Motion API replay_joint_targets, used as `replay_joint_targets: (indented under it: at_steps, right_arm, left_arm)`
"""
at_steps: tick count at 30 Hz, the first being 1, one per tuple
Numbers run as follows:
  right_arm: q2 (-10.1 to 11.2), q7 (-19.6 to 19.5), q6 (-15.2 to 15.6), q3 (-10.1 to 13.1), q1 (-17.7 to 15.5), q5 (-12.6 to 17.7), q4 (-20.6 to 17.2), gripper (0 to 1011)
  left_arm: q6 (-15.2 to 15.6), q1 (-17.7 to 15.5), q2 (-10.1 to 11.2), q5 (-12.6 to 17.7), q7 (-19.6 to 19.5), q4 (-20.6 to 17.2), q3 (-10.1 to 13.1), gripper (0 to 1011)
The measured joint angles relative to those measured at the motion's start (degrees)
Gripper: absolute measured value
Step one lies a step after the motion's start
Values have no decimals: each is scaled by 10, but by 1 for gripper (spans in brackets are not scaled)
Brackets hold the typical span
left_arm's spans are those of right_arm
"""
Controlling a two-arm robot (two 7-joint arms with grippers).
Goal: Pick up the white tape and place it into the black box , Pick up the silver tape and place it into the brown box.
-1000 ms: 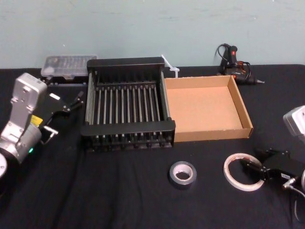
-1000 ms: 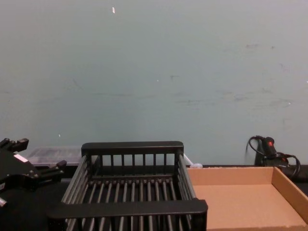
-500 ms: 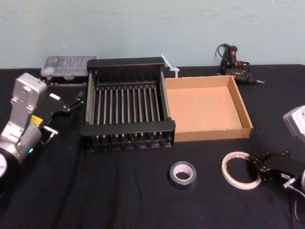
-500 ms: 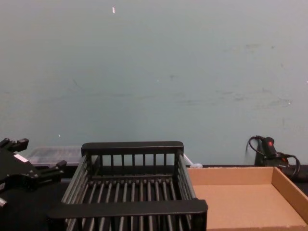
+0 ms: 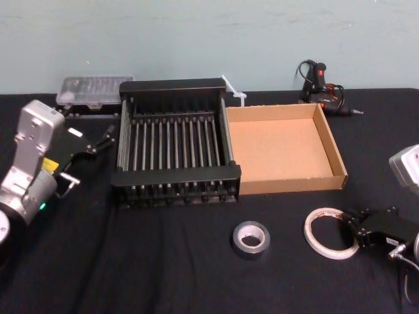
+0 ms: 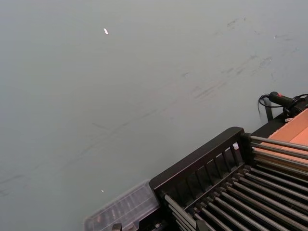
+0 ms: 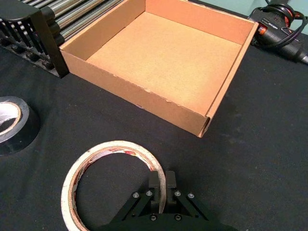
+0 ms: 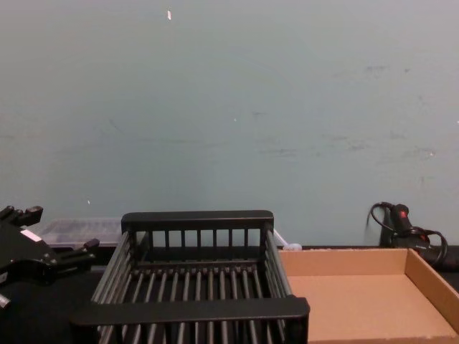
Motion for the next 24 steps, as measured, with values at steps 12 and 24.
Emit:
replay_joint_targets:
  at_steps: [12, 24]
  right_arm:
    - [0, 11, -11, 11, -5, 11, -12, 87]
    - [-12, 5, -16, 21, 10, 35, -27, 87]
  left_arm:
    - [0, 0, 0, 0, 0, 0, 0, 1001]
    - [0, 0, 0, 0, 0, 0, 0, 1001]
